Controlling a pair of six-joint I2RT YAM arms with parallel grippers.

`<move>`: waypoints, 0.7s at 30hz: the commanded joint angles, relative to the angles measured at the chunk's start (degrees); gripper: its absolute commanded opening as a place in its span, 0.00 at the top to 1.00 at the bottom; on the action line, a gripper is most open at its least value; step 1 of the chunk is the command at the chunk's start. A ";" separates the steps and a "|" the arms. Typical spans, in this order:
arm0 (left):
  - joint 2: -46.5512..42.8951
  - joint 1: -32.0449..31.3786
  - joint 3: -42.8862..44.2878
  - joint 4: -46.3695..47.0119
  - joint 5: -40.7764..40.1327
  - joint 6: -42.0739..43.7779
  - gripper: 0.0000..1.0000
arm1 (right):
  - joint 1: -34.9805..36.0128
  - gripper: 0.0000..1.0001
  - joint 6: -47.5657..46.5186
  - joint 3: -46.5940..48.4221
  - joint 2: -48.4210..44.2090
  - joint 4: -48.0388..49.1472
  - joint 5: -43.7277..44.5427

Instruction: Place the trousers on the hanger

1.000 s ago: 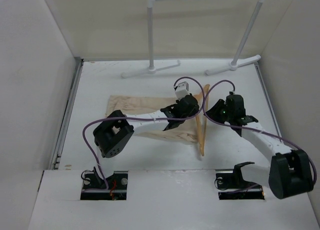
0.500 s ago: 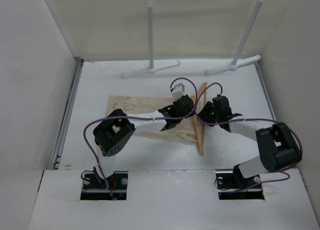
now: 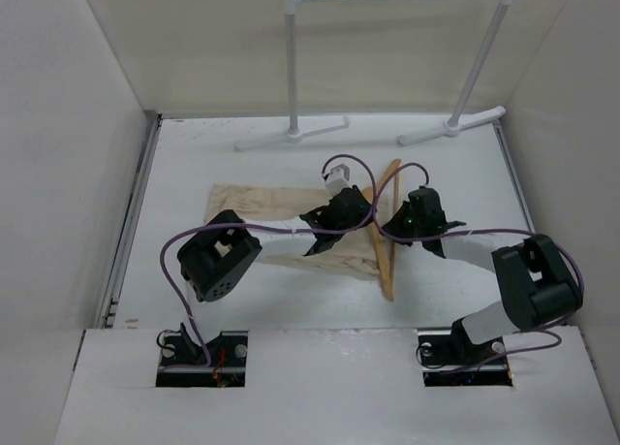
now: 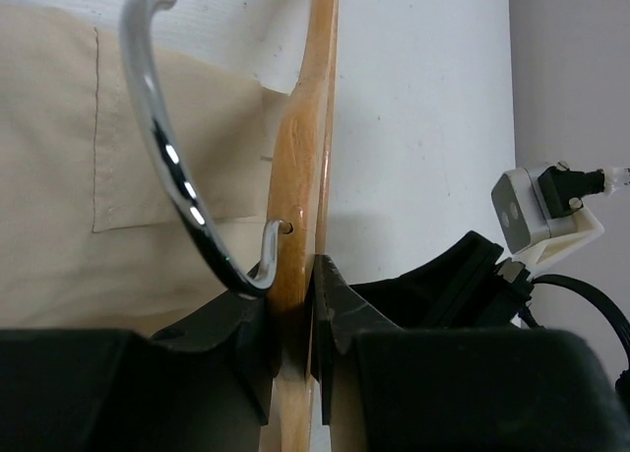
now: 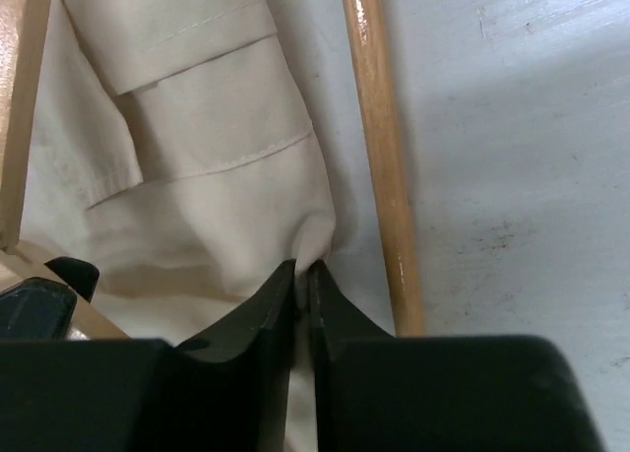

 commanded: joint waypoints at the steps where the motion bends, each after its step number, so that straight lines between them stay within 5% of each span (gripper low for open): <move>1: -2.79 0.93 -2.55 -4.70 -0.05 1.61 1.00 | -1.57 0.86 2.98 -0.27 -3.19 4.25 -4.64; 19: -22.65 13.67 -17.92 -12.42 1.44 16.54 0.99 | -14.84 0.87 1.84 0.35 -18.33 -4.27 -7.29; 21: -24.24 15.34 -19.33 -12.69 2.14 17.16 0.99 | -14.24 0.79 1.31 0.87 -16.58 -3.84 -8.68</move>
